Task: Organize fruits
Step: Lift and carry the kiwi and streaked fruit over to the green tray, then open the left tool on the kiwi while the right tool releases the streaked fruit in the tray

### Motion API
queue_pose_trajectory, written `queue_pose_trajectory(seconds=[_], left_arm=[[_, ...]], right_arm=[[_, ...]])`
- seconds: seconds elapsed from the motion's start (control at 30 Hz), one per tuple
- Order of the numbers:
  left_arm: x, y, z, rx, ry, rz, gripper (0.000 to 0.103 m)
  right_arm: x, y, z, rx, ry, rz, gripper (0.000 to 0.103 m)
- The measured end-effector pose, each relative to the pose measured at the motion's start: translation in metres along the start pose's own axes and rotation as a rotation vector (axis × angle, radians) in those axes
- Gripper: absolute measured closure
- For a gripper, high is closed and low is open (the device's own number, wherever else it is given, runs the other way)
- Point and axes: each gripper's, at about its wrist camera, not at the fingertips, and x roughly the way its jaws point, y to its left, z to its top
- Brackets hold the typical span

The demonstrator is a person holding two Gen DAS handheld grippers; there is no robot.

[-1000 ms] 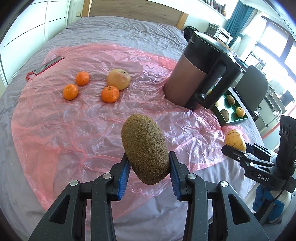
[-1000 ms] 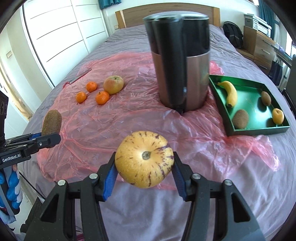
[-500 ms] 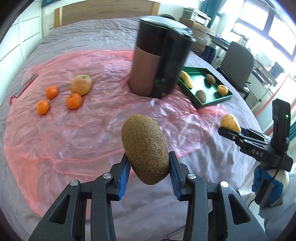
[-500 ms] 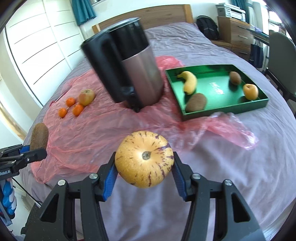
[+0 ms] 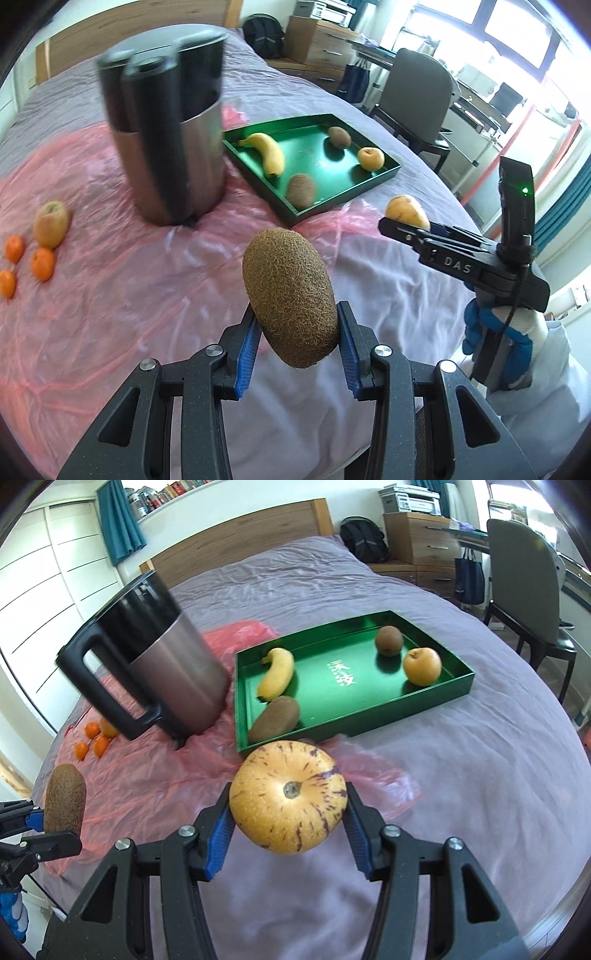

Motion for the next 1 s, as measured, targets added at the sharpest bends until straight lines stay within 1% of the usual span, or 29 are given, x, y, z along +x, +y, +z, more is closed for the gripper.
queue_pose_trajectory(seconds=[0.17, 0.33, 0.53, 0.63, 0.77, 0.83, 1.0], left_arm=[[0.027, -0.020, 0.036, 0.036, -0.007, -0.014, 0.068], [0.053, -0.030, 0.071, 0.064, -0.020, -0.008, 0.068], [0.099, -0.038, 0.114, 0.089, -0.033, 0.041, 0.068], [0.125, -0.039, 0.133, 0.098, -0.029, 0.072, 0.068], [0.153, -0.038, 0.147, 0.115, -0.006, 0.084, 0.068], [0.166, -0.037, 0.153, 0.130, 0.002, 0.103, 0.068], [0.184, -0.032, 0.154, 0.130, 0.025, 0.120, 0.068]], right_arm=[[0.017, -0.019, 0.018, 0.001, -0.007, -0.014, 0.061], [0.036, -0.034, 0.045, -0.022, -0.023, -0.028, 0.061], [0.058, -0.051, 0.077, -0.032, -0.045, -0.053, 0.062], [0.076, -0.061, 0.092, -0.037, -0.034, -0.078, 0.061], [0.098, -0.070, 0.101, -0.048, -0.017, -0.102, 0.061], [0.105, -0.072, 0.101, -0.055, -0.007, -0.116, 0.061], [0.121, -0.081, 0.102, -0.074, 0.006, -0.152, 0.061]])
